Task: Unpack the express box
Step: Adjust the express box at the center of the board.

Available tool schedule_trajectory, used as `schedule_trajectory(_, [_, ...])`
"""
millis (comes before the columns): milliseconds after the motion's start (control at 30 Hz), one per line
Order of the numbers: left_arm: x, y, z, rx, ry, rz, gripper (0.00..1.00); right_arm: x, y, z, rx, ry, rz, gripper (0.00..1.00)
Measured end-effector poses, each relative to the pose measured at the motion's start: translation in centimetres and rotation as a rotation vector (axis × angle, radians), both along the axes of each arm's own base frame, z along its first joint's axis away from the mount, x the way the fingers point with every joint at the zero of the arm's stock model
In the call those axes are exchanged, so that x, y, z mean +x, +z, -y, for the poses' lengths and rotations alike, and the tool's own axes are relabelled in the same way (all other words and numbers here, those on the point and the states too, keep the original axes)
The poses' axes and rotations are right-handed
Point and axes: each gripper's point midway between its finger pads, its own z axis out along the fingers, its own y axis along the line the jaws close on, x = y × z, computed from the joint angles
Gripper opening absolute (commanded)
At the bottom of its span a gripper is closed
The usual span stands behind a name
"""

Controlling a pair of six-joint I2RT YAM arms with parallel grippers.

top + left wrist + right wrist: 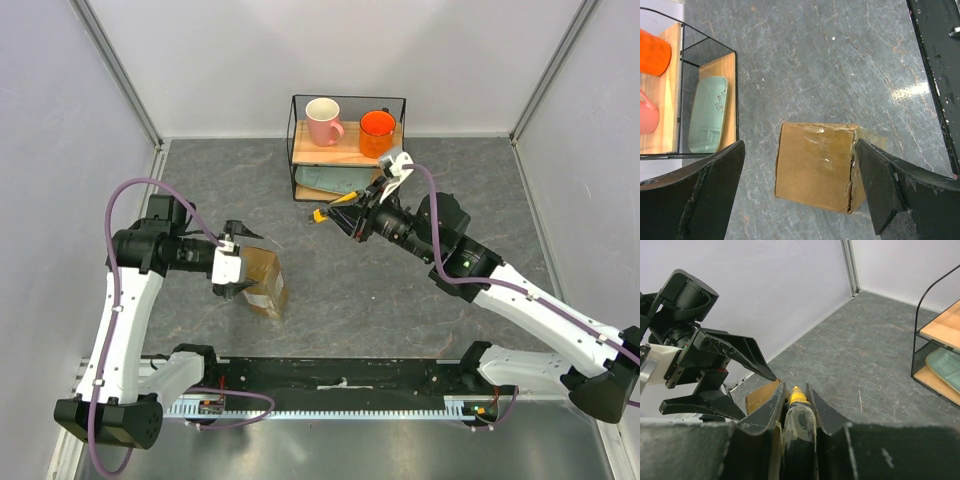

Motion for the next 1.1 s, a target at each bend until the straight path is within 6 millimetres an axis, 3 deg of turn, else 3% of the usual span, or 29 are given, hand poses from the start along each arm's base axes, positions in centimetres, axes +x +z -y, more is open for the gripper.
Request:
schedule_trajectory(333, [-0.1, -1.5, -0.1, 0.075, -0.016, -0.02, 1.0, 0.9, -2.1, -1.0, -0.027, -0.013, -0.046, 0.0])
schedule_trajectory(700, [-0.2, -3.0, -0.5, 0.108, 0.0, -0.064, 1.0, 2.9, -10.9, -5.2, -0.201, -0.096, -0.169, 0.0])
schedule_trajectory(1100, [-0.2, -3.5, -0.6, 0.11, 0.016, -0.108, 1.0, 4.4, -13.2, -7.9, -0.21, -0.144, -0.158, 0.0])
